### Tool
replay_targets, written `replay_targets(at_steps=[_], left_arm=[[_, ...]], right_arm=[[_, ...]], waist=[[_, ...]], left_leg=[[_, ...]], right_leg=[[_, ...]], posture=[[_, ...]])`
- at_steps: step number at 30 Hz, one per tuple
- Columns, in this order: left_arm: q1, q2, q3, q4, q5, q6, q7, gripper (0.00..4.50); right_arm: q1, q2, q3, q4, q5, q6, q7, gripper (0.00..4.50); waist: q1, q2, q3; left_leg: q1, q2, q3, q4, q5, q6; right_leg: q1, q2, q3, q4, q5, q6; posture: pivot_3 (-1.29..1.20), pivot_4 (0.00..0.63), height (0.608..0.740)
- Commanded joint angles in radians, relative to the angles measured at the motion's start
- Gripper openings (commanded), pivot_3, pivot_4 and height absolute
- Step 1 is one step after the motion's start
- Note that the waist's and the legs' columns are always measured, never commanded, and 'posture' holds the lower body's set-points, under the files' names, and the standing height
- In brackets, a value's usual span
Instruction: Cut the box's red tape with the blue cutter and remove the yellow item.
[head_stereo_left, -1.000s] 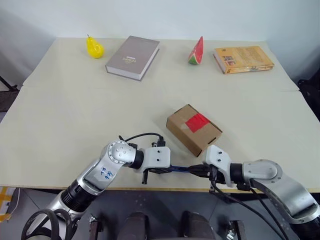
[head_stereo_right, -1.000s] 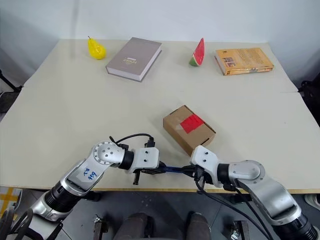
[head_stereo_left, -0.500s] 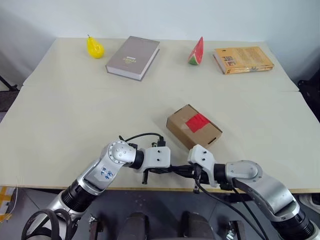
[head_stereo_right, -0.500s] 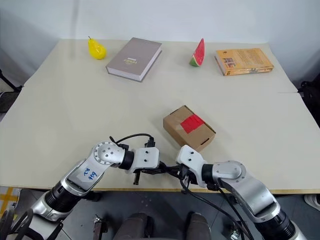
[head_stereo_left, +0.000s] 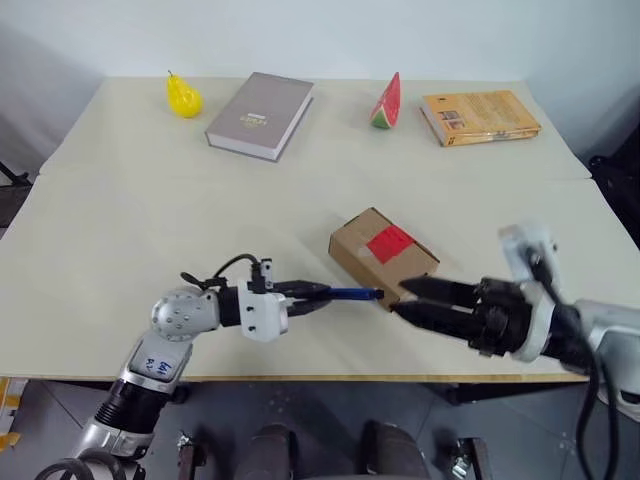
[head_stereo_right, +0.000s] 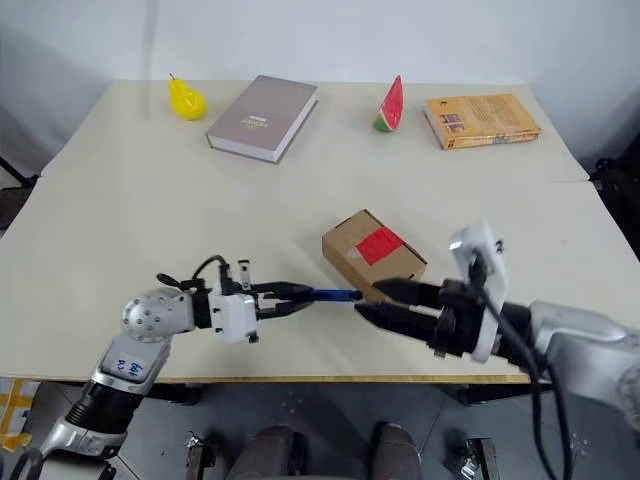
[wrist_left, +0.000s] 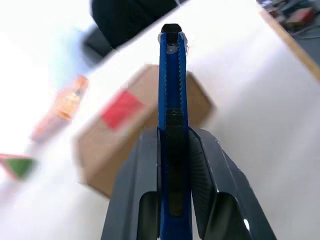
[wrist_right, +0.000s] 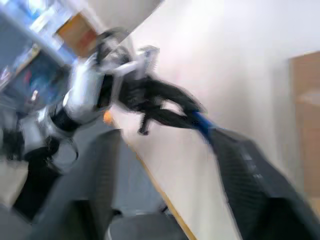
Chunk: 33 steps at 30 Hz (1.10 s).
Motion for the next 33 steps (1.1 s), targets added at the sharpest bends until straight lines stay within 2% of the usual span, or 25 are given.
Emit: replay_targets(at_steps=[1,4,8,17,20,21,22,25,26,31,32,33], left_arm=[[-0.075,-0.023,0.000,-0.012,-0.036,0.000,0.003,0.44],[-0.126,-0.054,-0.020,0.007,-0.033,0.008,0.001,0.44],[-0.150,-0.078,-0.035,0.010,-0.030,0.004,-0.001,0.44],[-0.164,-0.098,-0.048,0.012,-0.008,0.010,0.015,0.44],[-0.163,-0.093,-0.052,0.009,0.007,0.006,0.013,0.44],[-0.162,-0.093,-0.052,0.007,0.008,0.007,0.014,0.44],[-0.160,-0.093,-0.052,0.005,0.009,0.006,0.013,0.44],[-0.158,-0.091,-0.054,0.002,0.011,0.004,0.010,0.44],[-0.159,-0.091,-0.054,0.001,0.011,0.004,0.010,0.44],[-0.157,-0.091,-0.059,0.001,0.013,0.001,0.009,0.44],[-0.156,-0.090,-0.059,0.001,0.013,-0.001,0.009,0.44],[-0.153,-0.088,-0.061,0.001,0.014,-0.002,0.006,0.44]], right_arm=[[-0.071,-0.019,0.091,0.029,0.046,-0.016,-0.084,4.48],[-0.185,0.006,0.224,0.078,0.046,0.012,-0.174,4.48],[-0.282,0.078,0.297,0.123,0.046,0.020,-0.225,4.48],[-0.377,0.127,0.327,0.206,0.046,0.097,-0.244,4.48],[-0.377,0.123,0.324,0.211,0.046,0.119,-0.233,3.91],[-0.376,0.119,0.322,0.212,0.046,0.126,-0.228,3.49],[-0.374,0.116,0.318,0.214,0.046,0.131,-0.224,3.28],[-0.372,0.112,0.308,0.222,0.046,0.141,-0.217,2.28],[-0.372,0.110,0.306,0.225,0.046,0.143,-0.215,2.09],[-0.374,0.106,0.292,0.238,0.046,0.153,-0.187,0.41],[-0.374,0.108,0.289,0.239,0.046,0.153,-0.182,0.14],[-0.371,0.111,0.284,0.240,0.046,0.152,-0.173,0.15]], waist=[[0.000,0.000,0.000],[-0.007,0.000,0.000],[-0.011,0.000,0.000],[-0.006,0.000,0.000],[-0.008,0.000,0.000],[-0.009,0.000,0.000],[-0.009,0.000,0.000],[-0.009,0.000,0.000],[-0.008,0.000,0.000],[-0.008,0.000,0.000],[-0.008,0.000,0.000],[-0.008,0.000,0.000]], left_leg=[[-0.001,0.000,0.000,0.000,0.000,0.000],[-0.001,0.000,0.001,0.000,0.000,0.000],[-0.002,0.000,0.000,-0.001,0.000,0.000],[-0.004,0.000,0.001,-0.002,0.000,0.000],[-0.004,0.000,0.001,-0.002,0.000,0.000],[-0.004,0.000,0.002,-0.002,0.000,0.000],[-0.004,0.000,0.002,-0.002,0.000,0.000],[-0.004,0.000,0.002,-0.002,0.000,0.000],[-0.004,0.000,0.002,-0.002,0.000,0.000],[-0.004,0.000,0.002,-0.002,0.000,0.000],[-0.004,0.000,0.002,-0.002,0.000,0.000],[-0.004,0.000,0.002,-0.002,0.000,0.000]], right_leg=[[0.000,0.000,0.000,0.000,0.000,0.000],[-0.001,0.000,0.000,-0.001,0.001,0.002],[-0.002,0.000,-0.001,0.000,0.001,0.002],[-0.005,0.000,-0.001,0.000,0.001,0.002],[-0.005,0.000,-0.001,0.000,0.001,0.002],[-0.006,0.000,-0.001,0.001,0.001,0.002],[-0.006,0.000,-0.001,0.001,0.001,0.002],[-0.006,0.000,-0.001,0.001,0.001,0.002],[-0.006,0.000,-0.001,0.001,0.001,0.002],[-0.006,0.000,-0.001,0.001,0.001,0.002],[-0.006,0.000,-0.001,0.001,0.001,0.002],[-0.006,0.000,-0.001,0.001,0.001,0.002]], posture=[[0.00,0.150,0.740],[0.00,0.150,0.740],[0.00,0.150,0.740],[0.00,0.150,0.740],[0.00,0.150,0.740],[0.00,0.150,0.740],[0.00,0.150,0.740],[0.00,0.150,0.740],[0.00,0.150,0.740],[0.00,0.150,0.740],[0.00,0.150,0.740],[0.00,0.150,0.740]])
